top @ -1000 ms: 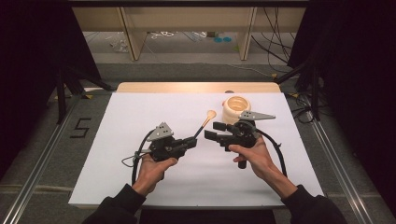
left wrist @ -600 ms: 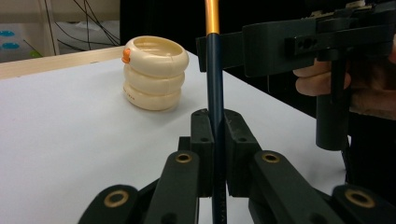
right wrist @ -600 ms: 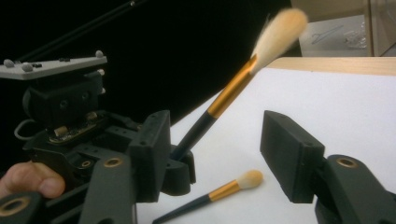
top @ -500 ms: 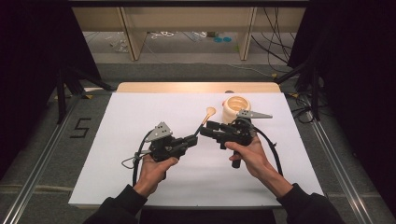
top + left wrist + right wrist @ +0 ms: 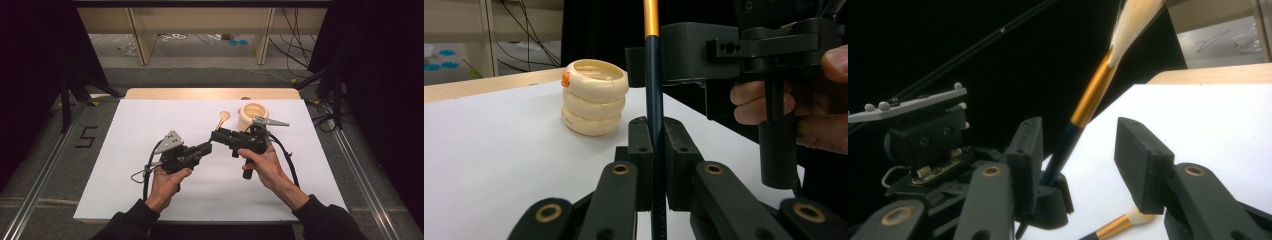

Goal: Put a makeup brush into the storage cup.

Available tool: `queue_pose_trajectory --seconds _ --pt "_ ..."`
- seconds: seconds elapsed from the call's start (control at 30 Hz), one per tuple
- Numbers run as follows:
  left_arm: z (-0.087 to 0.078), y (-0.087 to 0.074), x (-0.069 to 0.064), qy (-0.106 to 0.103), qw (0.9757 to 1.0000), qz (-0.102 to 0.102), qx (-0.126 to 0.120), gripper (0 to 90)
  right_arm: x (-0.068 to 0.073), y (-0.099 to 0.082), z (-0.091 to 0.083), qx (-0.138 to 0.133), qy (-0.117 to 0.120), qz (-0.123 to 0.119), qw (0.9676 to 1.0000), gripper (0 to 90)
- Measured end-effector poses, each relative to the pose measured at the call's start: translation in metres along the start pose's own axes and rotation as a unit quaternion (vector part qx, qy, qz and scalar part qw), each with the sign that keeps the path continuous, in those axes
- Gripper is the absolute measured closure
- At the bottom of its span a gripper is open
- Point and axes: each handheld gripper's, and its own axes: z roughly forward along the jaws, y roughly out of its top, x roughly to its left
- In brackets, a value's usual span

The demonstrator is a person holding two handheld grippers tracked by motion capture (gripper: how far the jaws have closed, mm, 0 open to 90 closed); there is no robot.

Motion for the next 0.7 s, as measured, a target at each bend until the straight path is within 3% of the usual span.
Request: queue_pose_trajectory --seconds 0.1,0.27,0.7 --pt "-0.0002 0.0004 0.0006 -0.002 1.0 0.006 -0.003 83.8 0.0005 0.0002 0.0015 -0.007 0.005 0.007 0.9999 57.7" --pt "-0.0005 -0.0003 -0.0014 0.004 0.9999 -0.006 -0.011 83.8 0.0002 0.0009 0.0031 -0.018 0.008 0.024 0.9995 60.4" --pt "-0.0002 0.0001 -0.0018 0.003 0.9998 -0.004 -0.02 83.8 0.0015 0.0002 0.0069 -0.032 0.02 0.036 0.9987 67.8"
